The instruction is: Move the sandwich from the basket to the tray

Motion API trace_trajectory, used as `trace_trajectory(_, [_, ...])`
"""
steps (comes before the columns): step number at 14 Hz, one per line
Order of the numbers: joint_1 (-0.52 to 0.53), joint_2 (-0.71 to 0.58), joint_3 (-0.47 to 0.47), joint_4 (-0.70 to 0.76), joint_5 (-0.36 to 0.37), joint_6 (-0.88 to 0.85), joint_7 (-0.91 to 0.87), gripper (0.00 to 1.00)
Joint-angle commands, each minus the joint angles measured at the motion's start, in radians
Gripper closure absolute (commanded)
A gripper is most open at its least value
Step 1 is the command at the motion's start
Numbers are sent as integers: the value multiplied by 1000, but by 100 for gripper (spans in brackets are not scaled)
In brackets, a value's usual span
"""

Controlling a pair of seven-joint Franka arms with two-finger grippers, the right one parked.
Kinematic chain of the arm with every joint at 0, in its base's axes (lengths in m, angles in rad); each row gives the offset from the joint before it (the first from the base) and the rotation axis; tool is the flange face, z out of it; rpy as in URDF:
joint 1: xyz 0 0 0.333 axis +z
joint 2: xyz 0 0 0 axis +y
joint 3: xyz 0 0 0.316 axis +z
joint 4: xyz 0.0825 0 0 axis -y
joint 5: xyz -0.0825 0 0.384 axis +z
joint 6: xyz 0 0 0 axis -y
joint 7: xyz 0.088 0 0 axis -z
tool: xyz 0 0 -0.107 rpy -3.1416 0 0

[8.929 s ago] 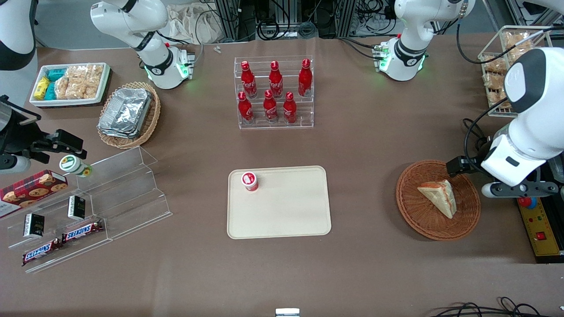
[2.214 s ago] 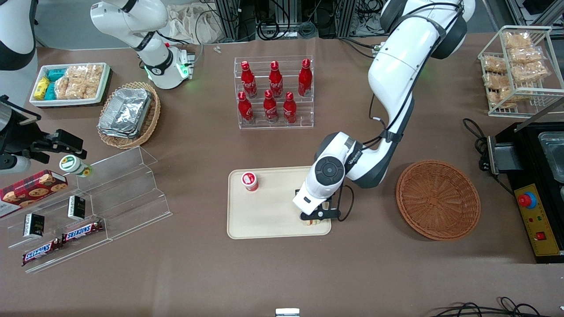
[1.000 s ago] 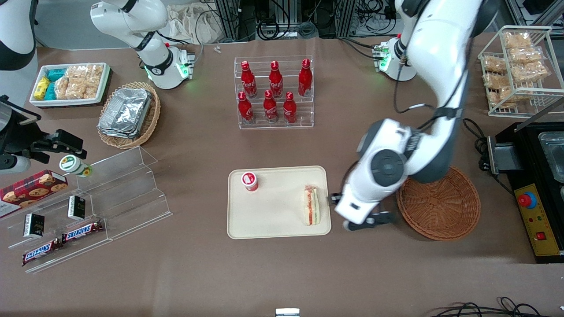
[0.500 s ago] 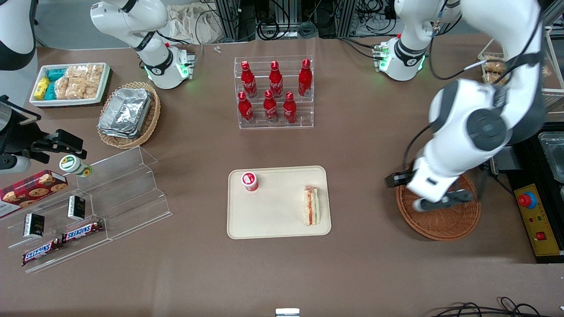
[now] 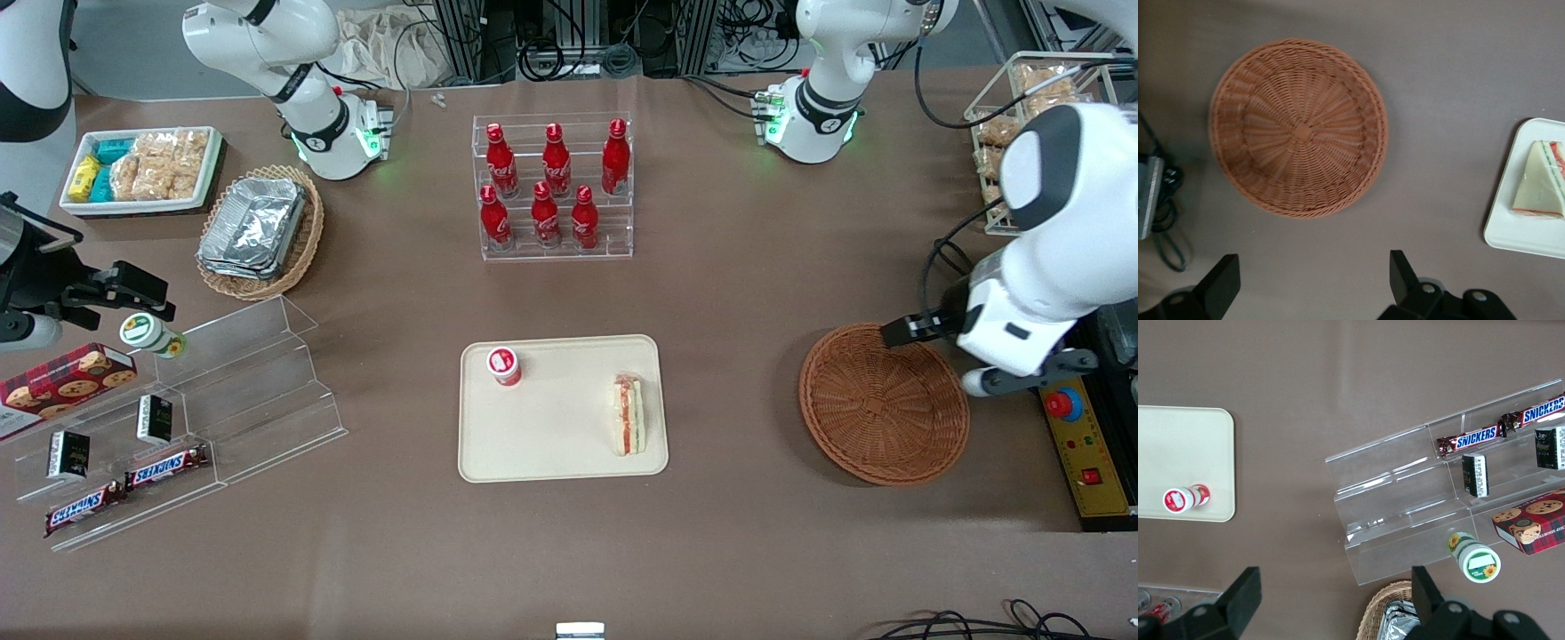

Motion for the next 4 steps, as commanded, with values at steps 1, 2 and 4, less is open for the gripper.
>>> trace_trajectory(1, [15,5,-8,77,-11,-68,20,1])
trace_trajectory(2, [15,14,-8,91,-9,-70,22,1])
trace_trajectory(4, [16,17,-6,98,-1,-68,29,1])
